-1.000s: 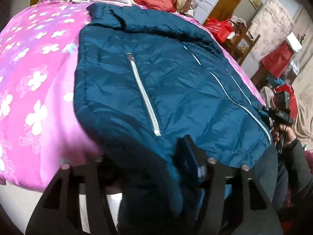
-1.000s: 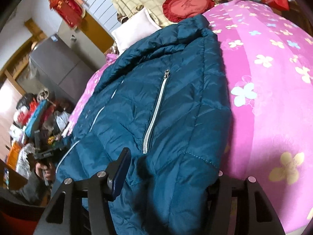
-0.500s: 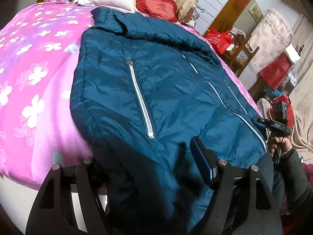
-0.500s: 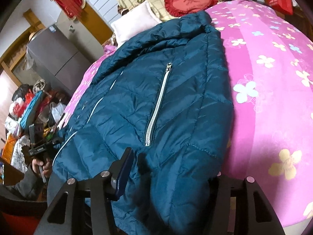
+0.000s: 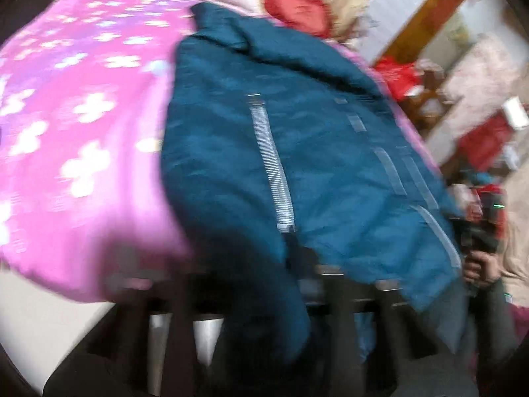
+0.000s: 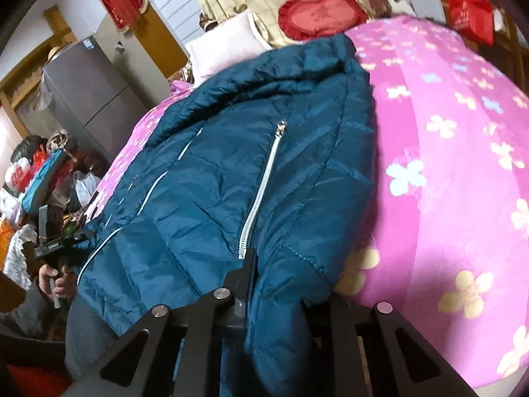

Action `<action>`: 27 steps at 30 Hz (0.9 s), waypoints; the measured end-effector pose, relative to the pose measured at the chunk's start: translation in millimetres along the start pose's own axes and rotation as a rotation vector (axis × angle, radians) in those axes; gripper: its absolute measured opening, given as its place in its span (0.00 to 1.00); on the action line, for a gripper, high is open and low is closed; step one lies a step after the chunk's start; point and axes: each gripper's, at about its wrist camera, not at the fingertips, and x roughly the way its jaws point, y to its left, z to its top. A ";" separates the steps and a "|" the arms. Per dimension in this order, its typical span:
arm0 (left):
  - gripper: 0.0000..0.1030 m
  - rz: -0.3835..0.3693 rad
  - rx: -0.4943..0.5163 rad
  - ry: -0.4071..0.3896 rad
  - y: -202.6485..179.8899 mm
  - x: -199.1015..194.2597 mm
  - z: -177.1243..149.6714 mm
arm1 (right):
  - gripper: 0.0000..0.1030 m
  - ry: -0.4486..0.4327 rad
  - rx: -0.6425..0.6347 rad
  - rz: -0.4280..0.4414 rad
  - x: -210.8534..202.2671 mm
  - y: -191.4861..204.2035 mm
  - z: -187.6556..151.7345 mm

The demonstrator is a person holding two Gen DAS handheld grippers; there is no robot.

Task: Fold large clothes
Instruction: 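Grasp the hem with the right tool while the left tool holds it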

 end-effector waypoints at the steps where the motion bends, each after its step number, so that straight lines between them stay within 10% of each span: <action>1: 0.16 -0.017 -0.022 -0.001 3.6 -0.7 -1.1 | 0.14 -0.008 -0.001 0.000 -2.2 2.0 -0.8; 6: 0.17 0.009 -0.044 -0.005 0.2 -1.5 -3.7 | 0.14 0.043 0.010 -0.053 7.0 1.3 -6.4; 11: 0.51 -0.059 -0.044 -0.010 -3.5 -2.1 -4.5 | 0.24 0.063 0.141 0.035 10.3 -17.9 -7.7; 14: 0.55 -0.038 -0.021 -0.032 -11.1 -1.8 -6.9 | 0.29 0.062 0.167 0.039 8.7 -18.1 -7.1; 22: 0.54 0.138 0.048 -0.037 -36.0 5.5 -9.4 | 0.33 0.066 0.062 -0.033 8.0 -5.1 -7.2; 27: 0.37 0.260 0.031 -0.045 -40.3 11.7 -8.0 | 0.33 0.069 0.034 -0.051 9.9 -2.9 -5.9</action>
